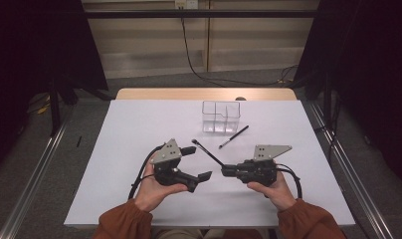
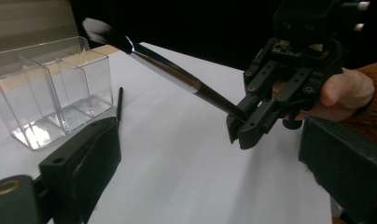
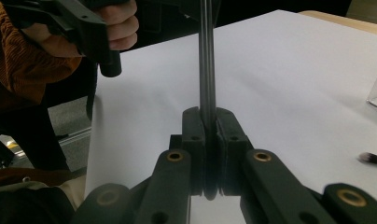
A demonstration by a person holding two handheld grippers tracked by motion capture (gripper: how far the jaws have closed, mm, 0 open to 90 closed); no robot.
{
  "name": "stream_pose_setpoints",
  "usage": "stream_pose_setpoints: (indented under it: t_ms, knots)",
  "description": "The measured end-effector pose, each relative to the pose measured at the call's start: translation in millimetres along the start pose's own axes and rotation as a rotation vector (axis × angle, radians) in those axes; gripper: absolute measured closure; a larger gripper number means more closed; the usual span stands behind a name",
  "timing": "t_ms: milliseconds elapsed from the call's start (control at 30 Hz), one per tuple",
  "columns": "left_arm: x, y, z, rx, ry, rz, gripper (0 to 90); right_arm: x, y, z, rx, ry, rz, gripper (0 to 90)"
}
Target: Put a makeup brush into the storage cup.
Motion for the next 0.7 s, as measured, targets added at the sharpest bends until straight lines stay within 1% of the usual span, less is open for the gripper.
stream_pose_setpoints:
  t_ms: [67, 100, 133, 167, 200, 233, 267, 300, 333, 367, 400, 433, 467, 533, 633, 667, 700]
  knots:
    - [1.9, 3.4, -0.6, -0.004, -0.007, -0.007, 8.4, 0.0, 0.5, 0.2, 0.0, 0.0, 0.0, 83.6]
    - [3.0, 4.4, -0.6, -0.007, -0.003, -0.013, 10.2, 0.1, 0.7, 0.2, -0.001, 0.001, -0.001, 83.6]
    - [3.8, 5.2, 0.1, -0.001, -0.005, -0.012, 10.3, 0.2, 0.7, 0.2, 0.0, 0.002, -0.001, 83.6]
    - [4.9, 5.9, 1.0, 0.007, -0.017, -0.015, 11.7, 0.3, 0.8, 0.2, 0.0, 0.001, -0.001, 83.6]
    - [6.2, 6.1, 2.1, 0.009, -0.022, -0.02, 15.2, 0.4, 0.9, 0.2, 0.0, 0.001, -0.002, 83.6]
    - [7.3, 6.5, 3.9, 0.023, -0.035, -0.024, 17.4, 0.5, 1.2, 0.2, 0.0, 0.002, -0.004, 83.6]
    - [7.8, 6.0, 6.7, 0.042, -0.039, -0.021, 22.2, 0.2, 1.4, 0.0, -0.001, 0.001, -0.001, 83.6]
    - [8.0, 6.0, 9.0, 0.068, -0.032, -0.017, 31.5, 0.1, 1.6, 0.0, -0.001, 0.002, -0.001, 83.6]
    - [7.7, 6.1, 8.9, 0.062, -0.035, -0.011, 33.4, -0.2, 1.7, 0.1, 0.0, 0.003, 0.001, 83.6]
    - [8.2, 6.2, 8.7, 0.052, -0.042, -0.017, 35.2, -0.5, 2.0, 0.2, 0.002, 0.002, 0.003, 83.6]
    - [7.9, 5.9, 9.1, 0.054, -0.044, -0.012, 37.9, -0.9, 2.1, 0.1, -0.001, 0.0, 0.006, 83.6]
    - [8.4, 5.8, 8.5, 0.043, -0.054, -0.018, 38.9, -1.3, 2.4, 0.2, 0.001, 0.0, 0.009, 83.5]
    - [9.0, 5.7, 8.8, 0.043, -0.063, -0.023, 41.4, -1.9, 2.7, 0.4, 0.002, -0.001, 0.013, 83.5]
    - [8.7, 4.5, 8.8, 0.034, -0.06, -0.017, 44.8, -2.4, 3.4, 0.7, 0.005, 0.001, 0.014, 83.6]
    - [10.5, 2.9, 10.1, 0.024, -0.086, -0.035, 50.0, -2.7, 3.6, 1.0, 0.006, -0.001, 0.016, 83.6]
    - [10.6, 1.9, 10.8, 0.019, -0.094, -0.031, 51.3, -2.7, 3.6, 1.1, 0.007, -0.002, 0.017, 83.6]
    - [11.5, 1.5, 11.2, 0.017, -0.105, -0.039, 52.3, -2.9, 3.6, 1.0, 0.007, -0.002, 0.017, 83.5]
Point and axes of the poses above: each handheld gripper's, and its own axes: y roughly forward along the jaws, x roughly out of its top, z roughly to its left, the point moved 10 cm from there along y, roughly forward along the jaws, and after that the axes turned 10 degrees about y, right-handed, at the moved point
